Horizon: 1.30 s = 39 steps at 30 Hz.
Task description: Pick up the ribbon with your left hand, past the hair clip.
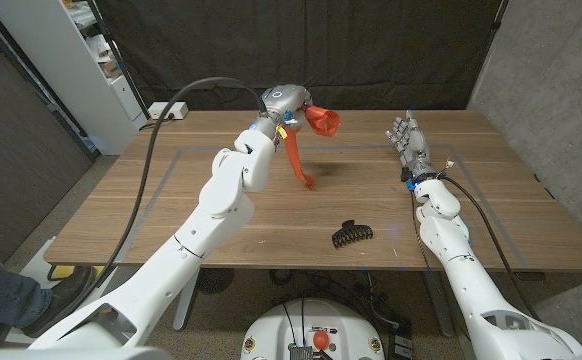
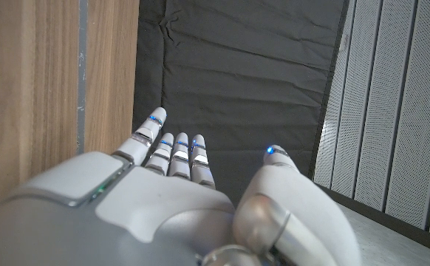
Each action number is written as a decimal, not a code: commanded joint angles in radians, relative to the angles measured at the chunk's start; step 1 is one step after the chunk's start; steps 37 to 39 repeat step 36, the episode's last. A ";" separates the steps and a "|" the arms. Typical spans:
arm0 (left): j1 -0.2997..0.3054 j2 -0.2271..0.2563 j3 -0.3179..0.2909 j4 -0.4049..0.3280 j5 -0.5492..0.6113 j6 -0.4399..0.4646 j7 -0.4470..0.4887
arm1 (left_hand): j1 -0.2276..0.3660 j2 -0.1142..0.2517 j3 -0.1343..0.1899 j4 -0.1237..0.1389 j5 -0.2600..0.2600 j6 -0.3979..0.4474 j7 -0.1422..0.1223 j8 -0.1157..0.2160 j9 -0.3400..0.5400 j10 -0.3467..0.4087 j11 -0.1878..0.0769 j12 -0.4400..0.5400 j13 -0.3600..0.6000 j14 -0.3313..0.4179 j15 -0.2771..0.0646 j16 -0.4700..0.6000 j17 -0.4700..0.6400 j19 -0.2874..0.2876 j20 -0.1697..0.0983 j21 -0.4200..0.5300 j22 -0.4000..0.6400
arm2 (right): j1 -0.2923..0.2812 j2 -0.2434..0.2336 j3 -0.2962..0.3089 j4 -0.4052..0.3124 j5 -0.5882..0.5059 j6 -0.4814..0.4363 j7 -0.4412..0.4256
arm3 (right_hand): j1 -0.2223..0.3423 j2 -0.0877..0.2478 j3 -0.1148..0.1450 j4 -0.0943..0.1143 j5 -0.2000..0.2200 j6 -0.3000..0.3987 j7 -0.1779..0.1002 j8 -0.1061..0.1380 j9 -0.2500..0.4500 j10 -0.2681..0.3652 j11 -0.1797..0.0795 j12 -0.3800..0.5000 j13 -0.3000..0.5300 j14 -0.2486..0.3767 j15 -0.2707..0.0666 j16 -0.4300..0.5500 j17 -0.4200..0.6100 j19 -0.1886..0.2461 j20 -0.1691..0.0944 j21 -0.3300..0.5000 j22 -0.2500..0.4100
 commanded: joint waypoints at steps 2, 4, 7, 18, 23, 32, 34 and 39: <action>-0.002 -0.005 -0.020 -0.036 0.013 0.001 -0.005 | 0.001 0.011 0.009 -0.001 0.005 0.003 -0.001 0.001 0.006 0.010 -0.002 -0.004 0.027 0.008 -0.015 -0.008 0.005 -0.005 0.001 0.012 0.000 | -0.011 0.000 -0.005 -0.016 0.000 -0.002 -0.006 | 0.004 0.006 0.002 -0.007 0.006 0.007 0.001 0.007 0.003 0.009 0.001 0.008 0.002 0.012 0.000 0.006 0.003 0.010 -0.003 -0.001 0.001; -0.005 -0.007 -0.022 -0.039 0.013 0.000 -0.006 | 0.000 0.011 0.010 -0.002 0.005 0.004 -0.001 0.000 0.005 0.012 -0.001 -0.005 0.028 0.010 -0.016 -0.008 0.006 -0.006 0.001 0.014 0.000 | -0.012 0.000 -0.005 -0.018 0.001 -0.002 -0.007 | 0.005 0.006 0.002 -0.007 0.006 0.007 0.001 0.007 0.003 0.009 0.002 0.009 0.002 0.011 -0.001 0.006 0.002 0.010 -0.003 -0.002 0.001; -0.011 -0.010 -0.023 -0.042 0.015 -0.002 -0.007 | -0.001 0.010 0.010 -0.002 0.004 0.005 -0.001 0.000 0.005 0.014 0.000 -0.007 0.032 0.011 -0.017 -0.008 0.007 -0.005 0.001 0.018 0.000 | -0.016 -0.001 -0.006 -0.025 0.000 -0.004 -0.009 | 0.005 0.006 0.002 -0.008 0.006 0.007 0.001 0.007 0.003 0.010 0.001 0.009 0.002 0.012 -0.001 0.006 0.002 0.011 -0.003 -0.003 0.001; -0.031 -0.019 -0.025 -0.057 0.033 -0.004 -0.022 | -0.004 0.009 0.013 -0.003 0.004 0.007 -0.004 -0.001 0.006 0.018 -0.004 -0.015 0.038 0.017 -0.020 -0.011 0.012 -0.009 0.000 0.028 -0.001 | -0.031 -0.003 -0.001 -0.048 0.003 -0.007 -0.021 | 0.005 0.008 0.002 -0.009 0.005 0.007 0.001 0.006 0.003 0.010 0.002 0.008 0.002 0.012 -0.001 0.006 0.003 0.014 -0.003 -0.005 0.001; -0.032 -0.021 -0.028 -0.062 0.038 -0.002 -0.030 | -0.006 0.009 0.014 -0.003 0.004 0.009 0.000 -0.001 0.005 0.021 -0.003 -0.018 0.040 0.018 -0.020 -0.012 0.013 -0.010 -0.001 0.032 -0.001 | -0.036 -0.004 -0.001 -0.052 0.004 -0.006 -0.022 | 0.006 0.008 0.002 -0.010 0.005 0.008 0.000 0.007 0.003 0.011 0.002 0.008 0.002 0.013 0.000 0.006 0.003 0.014 -0.002 -0.007 0.001; -0.017 -0.021 -0.035 -0.073 0.039 -0.002 -0.029 | -0.011 0.009 0.016 -0.002 0.004 0.010 -0.003 -0.002 0.006 0.022 -0.004 -0.025 0.045 0.020 -0.018 -0.015 0.016 -0.013 -0.003 0.039 -0.001 | -0.041 -0.002 -0.007 -0.051 0.002 -0.002 -0.022 | 0.006 0.009 0.001 -0.011 0.004 0.008 0.000 0.006 0.003 0.011 0.001 0.008 0.002 0.013 0.000 0.006 0.003 0.016 -0.002 -0.009 0.001; -0.013 -0.020 -0.037 -0.076 0.040 -0.002 -0.028 | -0.010 0.008 0.016 -0.003 0.004 0.010 -0.004 -0.002 0.005 0.022 -0.006 -0.026 0.046 0.022 -0.020 -0.015 0.017 -0.014 -0.003 0.041 -0.001 | -0.041 -0.002 -0.008 -0.051 0.001 0.000 -0.021 | 0.006 0.009 0.001 -0.011 0.004 0.009 0.001 0.006 0.003 0.011 0.001 0.008 0.002 0.014 0.000 0.006 0.003 0.016 -0.002 -0.010 0.001; -0.010 -0.020 -0.038 -0.079 0.043 -0.002 -0.025 | -0.011 0.008 0.016 -0.003 0.004 0.011 -0.003 -0.003 0.005 0.024 -0.004 -0.026 0.046 0.022 -0.020 -0.015 0.018 -0.014 -0.004 0.042 -0.001 | -0.041 -0.003 -0.009 -0.052 0.001 0.001 -0.020 | 0.006 0.009 0.001 -0.011 0.004 0.009 0.001 0.006 0.003 0.011 0.001 0.008 0.002 0.014 0.000 0.006 0.003 0.016 -0.002 -0.010 0.001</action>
